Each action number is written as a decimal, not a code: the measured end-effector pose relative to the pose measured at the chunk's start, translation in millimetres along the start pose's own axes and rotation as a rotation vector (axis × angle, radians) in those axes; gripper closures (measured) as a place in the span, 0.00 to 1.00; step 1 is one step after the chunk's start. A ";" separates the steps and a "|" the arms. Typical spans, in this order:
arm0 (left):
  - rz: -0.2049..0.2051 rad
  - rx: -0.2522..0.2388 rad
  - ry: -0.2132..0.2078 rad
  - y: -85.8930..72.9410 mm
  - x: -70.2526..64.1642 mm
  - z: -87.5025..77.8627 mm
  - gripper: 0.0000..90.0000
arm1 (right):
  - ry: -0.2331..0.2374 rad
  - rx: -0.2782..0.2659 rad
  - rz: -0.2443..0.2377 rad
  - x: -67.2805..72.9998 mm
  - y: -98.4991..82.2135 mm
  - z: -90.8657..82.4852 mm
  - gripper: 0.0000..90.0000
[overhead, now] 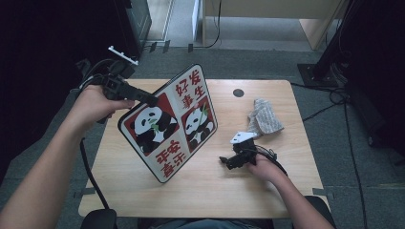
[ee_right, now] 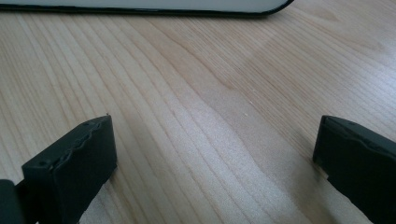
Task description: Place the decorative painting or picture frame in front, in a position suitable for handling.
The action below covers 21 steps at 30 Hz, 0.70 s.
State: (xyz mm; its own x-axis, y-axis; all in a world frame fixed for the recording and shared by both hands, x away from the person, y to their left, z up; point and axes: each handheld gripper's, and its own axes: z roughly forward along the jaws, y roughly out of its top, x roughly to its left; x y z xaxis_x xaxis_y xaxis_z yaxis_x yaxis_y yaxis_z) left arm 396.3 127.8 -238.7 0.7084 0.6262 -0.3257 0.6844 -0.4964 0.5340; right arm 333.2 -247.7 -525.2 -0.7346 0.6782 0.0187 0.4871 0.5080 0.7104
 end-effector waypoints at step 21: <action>0.014 -0.084 0.031 -53.4 0.4 -18.6 0.43 | 0.001 -0.001 0.002 0.7 1.1 1.2 0.00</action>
State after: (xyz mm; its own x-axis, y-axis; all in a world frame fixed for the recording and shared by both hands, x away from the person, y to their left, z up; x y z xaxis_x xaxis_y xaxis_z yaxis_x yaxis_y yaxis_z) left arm 356.8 165.7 -252.9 0.7114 0.6382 -0.2943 0.6565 -0.4540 0.6024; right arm 333.9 -246.1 -525.2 -0.7343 0.6785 0.0206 0.4878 0.5063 0.7111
